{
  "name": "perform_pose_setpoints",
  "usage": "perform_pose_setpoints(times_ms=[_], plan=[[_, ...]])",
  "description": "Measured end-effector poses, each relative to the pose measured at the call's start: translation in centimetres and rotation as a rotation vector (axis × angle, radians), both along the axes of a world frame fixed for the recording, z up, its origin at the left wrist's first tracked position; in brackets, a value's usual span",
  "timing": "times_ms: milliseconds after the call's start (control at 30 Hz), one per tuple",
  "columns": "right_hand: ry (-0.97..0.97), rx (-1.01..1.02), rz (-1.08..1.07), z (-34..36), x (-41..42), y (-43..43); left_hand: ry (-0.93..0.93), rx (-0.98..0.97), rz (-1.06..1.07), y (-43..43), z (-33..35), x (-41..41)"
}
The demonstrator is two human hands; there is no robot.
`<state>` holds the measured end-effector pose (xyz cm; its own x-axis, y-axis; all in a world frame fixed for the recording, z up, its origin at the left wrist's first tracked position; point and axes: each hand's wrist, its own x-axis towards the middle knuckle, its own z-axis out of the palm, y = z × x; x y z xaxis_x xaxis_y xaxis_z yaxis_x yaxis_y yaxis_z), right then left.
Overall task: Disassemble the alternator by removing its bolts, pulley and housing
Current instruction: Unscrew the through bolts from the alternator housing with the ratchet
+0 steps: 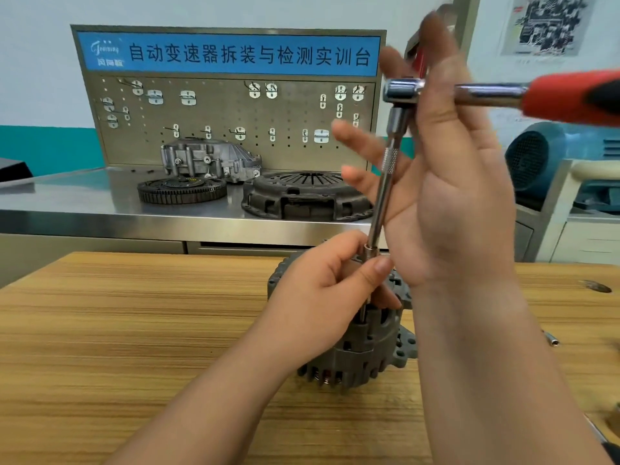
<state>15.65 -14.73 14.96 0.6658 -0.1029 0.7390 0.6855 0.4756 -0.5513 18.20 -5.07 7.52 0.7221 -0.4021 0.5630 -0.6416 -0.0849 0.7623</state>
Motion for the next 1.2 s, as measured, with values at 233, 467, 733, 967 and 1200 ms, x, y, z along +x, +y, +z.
perform_pose_setpoints(times_ms=[233,467,733,967,1200], plan=[[0.158,0.034,0.101,0.0,0.2,-0.7,0.012,0.023,-0.045,-0.1,0.1,-0.2],[-0.118,-0.072,-0.105,0.2,-0.2,-0.1,-0.006,-0.008,0.007,-0.1,0.0,-0.2],[0.191,-0.017,0.115,0.2,0.2,-1.0,0.025,0.031,-0.028,-0.1,0.3,-0.5],[-0.084,-0.115,-0.087,0.1,0.0,0.1,0.037,-0.012,0.002,-0.1,0.2,-0.3],[0.177,-0.022,0.097,0.1,0.3,-0.4,0.054,0.002,-0.045,0.1,0.4,-0.6]])
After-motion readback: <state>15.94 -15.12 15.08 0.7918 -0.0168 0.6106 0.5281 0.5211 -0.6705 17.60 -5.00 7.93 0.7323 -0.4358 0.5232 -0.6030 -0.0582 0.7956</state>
